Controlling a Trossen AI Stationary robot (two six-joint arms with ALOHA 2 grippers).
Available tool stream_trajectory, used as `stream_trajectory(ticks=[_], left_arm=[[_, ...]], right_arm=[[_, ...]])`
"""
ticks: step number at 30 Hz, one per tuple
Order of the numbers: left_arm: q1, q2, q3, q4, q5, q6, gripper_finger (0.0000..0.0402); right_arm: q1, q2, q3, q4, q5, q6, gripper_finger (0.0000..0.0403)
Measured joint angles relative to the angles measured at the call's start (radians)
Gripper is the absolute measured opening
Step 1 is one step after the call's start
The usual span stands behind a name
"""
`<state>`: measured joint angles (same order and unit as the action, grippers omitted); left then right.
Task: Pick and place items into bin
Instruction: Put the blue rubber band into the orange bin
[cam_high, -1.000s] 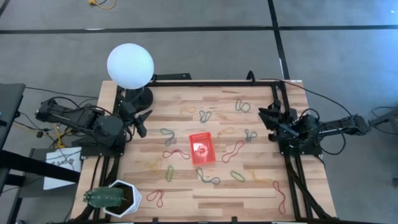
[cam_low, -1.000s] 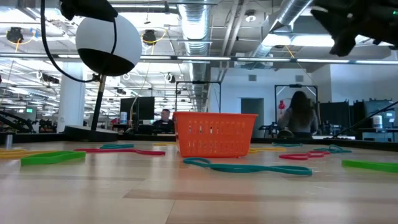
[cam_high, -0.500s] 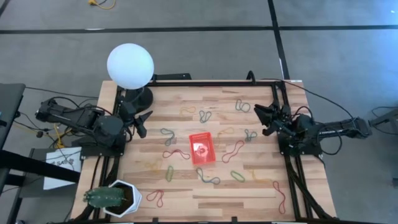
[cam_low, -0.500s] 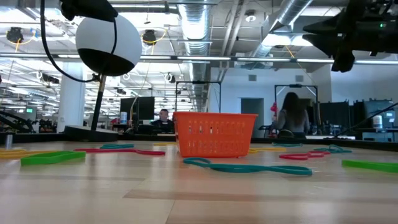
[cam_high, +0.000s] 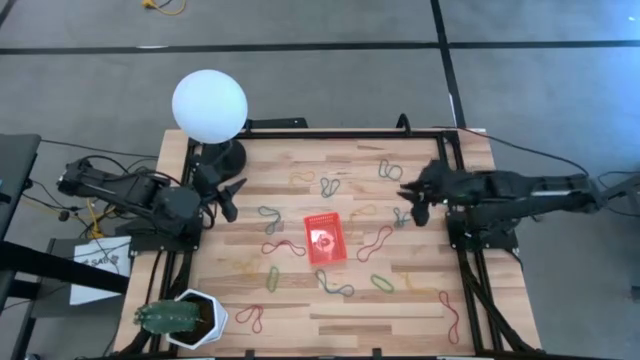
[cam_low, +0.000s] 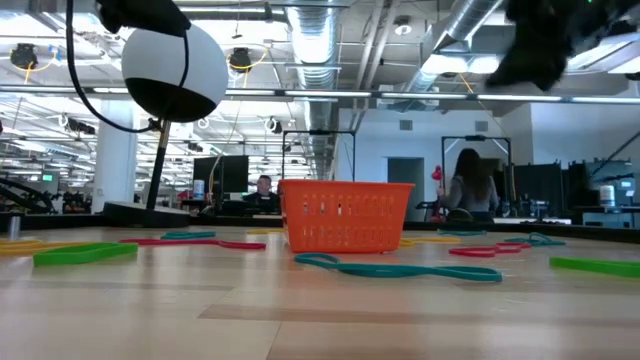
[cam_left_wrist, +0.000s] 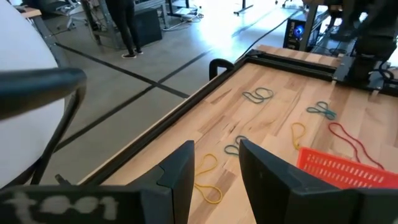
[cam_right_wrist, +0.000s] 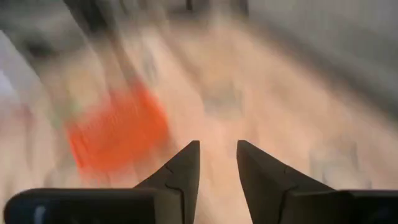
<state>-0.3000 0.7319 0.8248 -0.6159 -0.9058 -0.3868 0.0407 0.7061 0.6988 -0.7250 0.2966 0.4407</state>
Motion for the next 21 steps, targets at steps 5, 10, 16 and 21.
stream_trajectory(ticks=[5,10,16,21], left_arm=[[0.0,0.034,0.0,0.0,-0.008,0.027,0.0119],[0.0,0.079,0.0,-0.001,-0.011,0.027,0.0119],[0.0,0.121,0.0,0.0,-0.023,0.006,0.0119],[0.0,0.14,0.0,0.0,-0.003,0.0,0.0119]], right_arm=[[0.021,0.186,0.03,-0.22,-0.019,0.179,0.0102],[0.024,0.361,-0.01,-0.175,-0.069,0.19,0.0102],[0.012,0.545,-0.015,-0.125,-0.141,0.26,0.0102],[-0.012,0.648,-0.015,-0.102,-0.142,0.259,0.0102]])
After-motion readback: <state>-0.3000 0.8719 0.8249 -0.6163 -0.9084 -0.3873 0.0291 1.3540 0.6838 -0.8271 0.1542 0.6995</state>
